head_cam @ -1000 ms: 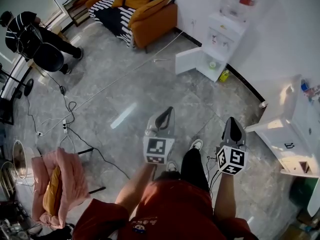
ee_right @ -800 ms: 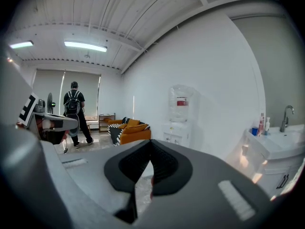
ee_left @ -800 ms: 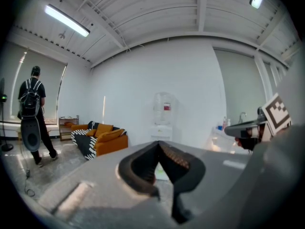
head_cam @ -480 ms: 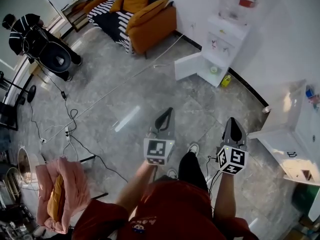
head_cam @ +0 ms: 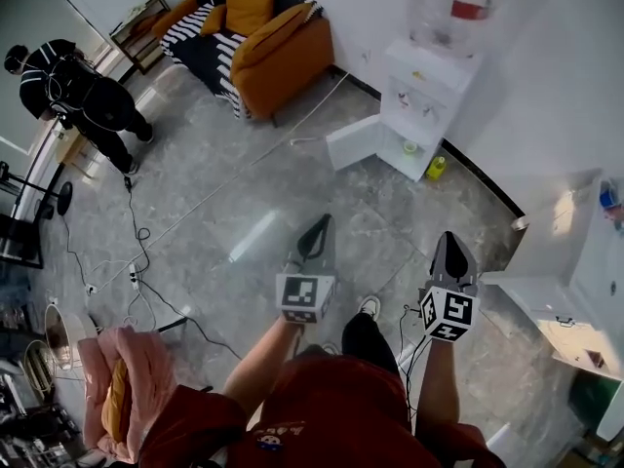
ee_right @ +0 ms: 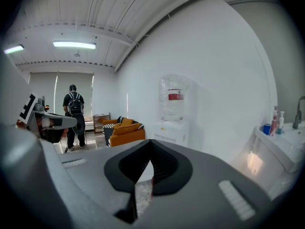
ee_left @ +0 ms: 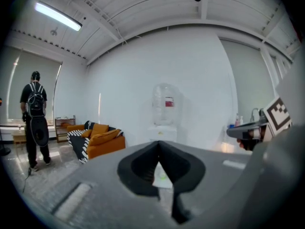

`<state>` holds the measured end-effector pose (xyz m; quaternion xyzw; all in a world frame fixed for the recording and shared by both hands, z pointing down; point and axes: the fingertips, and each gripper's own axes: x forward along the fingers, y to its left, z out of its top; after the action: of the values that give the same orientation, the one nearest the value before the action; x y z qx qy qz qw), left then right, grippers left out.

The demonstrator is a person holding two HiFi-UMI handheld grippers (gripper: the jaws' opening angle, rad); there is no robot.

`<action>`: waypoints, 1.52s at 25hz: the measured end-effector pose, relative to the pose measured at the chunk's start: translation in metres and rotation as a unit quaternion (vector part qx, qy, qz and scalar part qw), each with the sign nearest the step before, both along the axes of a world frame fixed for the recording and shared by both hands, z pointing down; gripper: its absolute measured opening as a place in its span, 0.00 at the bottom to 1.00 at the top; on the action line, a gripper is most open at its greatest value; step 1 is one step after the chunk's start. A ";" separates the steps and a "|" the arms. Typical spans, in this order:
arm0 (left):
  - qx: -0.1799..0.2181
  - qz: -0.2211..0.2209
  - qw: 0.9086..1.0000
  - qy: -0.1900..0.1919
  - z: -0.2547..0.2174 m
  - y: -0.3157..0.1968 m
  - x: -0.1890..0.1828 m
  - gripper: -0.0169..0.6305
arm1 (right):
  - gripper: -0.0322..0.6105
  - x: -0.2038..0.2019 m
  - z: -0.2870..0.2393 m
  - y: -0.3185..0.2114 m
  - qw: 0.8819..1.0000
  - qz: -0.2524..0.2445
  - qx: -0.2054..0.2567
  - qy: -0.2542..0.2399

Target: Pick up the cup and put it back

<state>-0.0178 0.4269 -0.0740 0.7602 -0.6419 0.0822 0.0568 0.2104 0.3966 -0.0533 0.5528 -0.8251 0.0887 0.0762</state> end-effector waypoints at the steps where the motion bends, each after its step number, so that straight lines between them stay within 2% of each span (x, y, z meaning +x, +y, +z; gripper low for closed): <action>1: -0.003 -0.001 1.000 -0.001 0.002 -0.012 0.004 0.03 | 0.05 0.006 0.001 -0.012 1.000 0.001 -0.003 -0.003; 8: 0.009 -0.007 1.000 -0.006 -0.005 -0.082 0.025 0.03 | 0.05 0.033 0.002 -0.081 1.000 -0.002 -0.002 -0.004; 17: 0.021 -0.009 1.000 -0.012 -0.008 -0.141 0.022 0.03 | 0.05 0.022 0.004 -0.134 1.000 -0.017 -0.002 0.005; 25: 0.025 0.022 0.999 -0.004 0.000 -0.209 -0.013 0.03 | 0.05 -0.026 0.010 -0.187 1.000 -0.002 -0.004 0.020; 38: 0.025 0.106 0.994 0.000 -0.015 -0.351 -0.115 0.03 | 0.05 -0.142 -0.012 -0.302 0.997 0.059 -0.007 0.039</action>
<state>-0.1324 0.0763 -0.0893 0.8253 -0.5594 0.0717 0.0289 0.0683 0.0942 -0.0658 0.6030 -0.7868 0.0769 0.1066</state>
